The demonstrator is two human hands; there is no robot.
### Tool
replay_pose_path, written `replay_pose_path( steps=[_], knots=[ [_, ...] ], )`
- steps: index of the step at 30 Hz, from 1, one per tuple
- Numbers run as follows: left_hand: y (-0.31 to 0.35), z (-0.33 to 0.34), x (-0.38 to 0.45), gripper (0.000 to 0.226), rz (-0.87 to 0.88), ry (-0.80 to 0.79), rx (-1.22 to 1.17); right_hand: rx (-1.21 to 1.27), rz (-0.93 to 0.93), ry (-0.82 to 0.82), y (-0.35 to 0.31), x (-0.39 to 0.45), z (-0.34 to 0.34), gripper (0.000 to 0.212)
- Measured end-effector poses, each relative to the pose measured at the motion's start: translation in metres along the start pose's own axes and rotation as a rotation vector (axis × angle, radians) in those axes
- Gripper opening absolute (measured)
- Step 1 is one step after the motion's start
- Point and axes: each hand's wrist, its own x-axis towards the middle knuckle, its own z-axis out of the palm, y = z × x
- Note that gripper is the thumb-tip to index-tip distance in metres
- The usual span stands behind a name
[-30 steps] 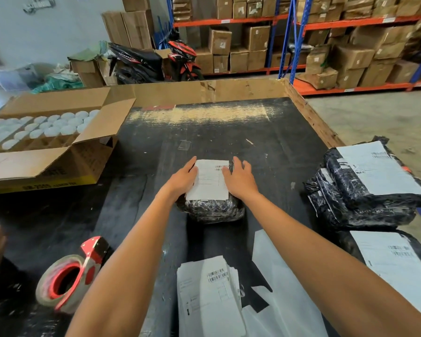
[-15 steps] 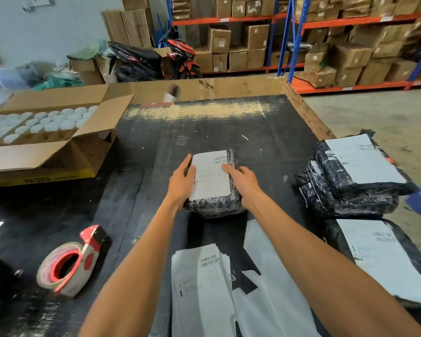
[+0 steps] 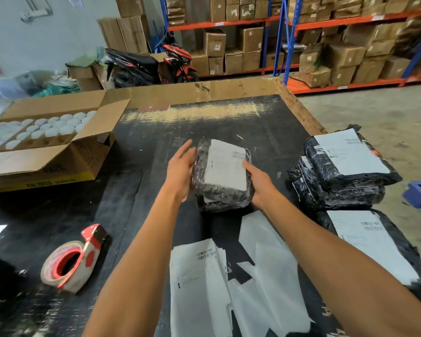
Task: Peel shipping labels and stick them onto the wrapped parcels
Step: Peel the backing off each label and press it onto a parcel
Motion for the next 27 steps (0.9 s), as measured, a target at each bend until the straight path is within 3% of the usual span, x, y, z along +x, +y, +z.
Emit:
replay_pose_path(
  steps=[2,3,4,6,9,11,14,17,19,22,27],
  knots=[
    [-0.007,0.002,-0.006,0.039,-0.142,0.037,-0.224,0.06,0.038,0.025,-0.003,0.0,-0.004,0.039],
    [-0.016,0.007,-0.012,0.035,-0.194,0.028,-0.171,0.086,0.043,0.035,-0.005,-0.001,-0.005,0.041],
    [-0.027,0.015,-0.02,0.029,-0.206,-0.011,-0.012,0.106,0.039,0.043,-0.007,-0.002,-0.006,0.042],
    [-0.051,0.027,-0.037,0.021,-0.088,-0.155,0.537,0.106,0.028,0.046,-0.012,-0.006,-0.009,0.045],
    [-0.077,0.033,-0.05,0.037,0.26,-0.332,1.385,0.046,0.025,0.024,-0.023,-0.02,-0.02,0.044],
    [-0.081,0.034,-0.057,0.05,0.307,-0.311,1.656,-0.008,0.032,0.007,-0.03,-0.031,-0.029,0.041],
    [-0.081,0.043,-0.068,0.051,0.221,-0.282,1.773,-0.095,0.017,-0.023,-0.041,-0.053,-0.051,0.041],
    [-0.082,0.055,-0.084,0.075,0.122,-0.114,1.505,-0.186,0.009,-0.032,-0.051,-0.081,-0.079,0.043],
    [-0.085,0.066,-0.092,0.087,0.129,-0.063,1.486,-0.256,-0.014,-0.006,-0.057,-0.1,-0.105,0.048],
    [-0.084,0.083,-0.098,0.069,0.19,-0.063,1.76,-0.287,-0.003,-0.013,-0.061,-0.129,-0.149,0.041],
    [-0.082,0.083,-0.101,0.07,0.041,-0.148,1.794,-0.246,0.023,0.012,-0.067,-0.165,-0.221,0.03]
  ],
)
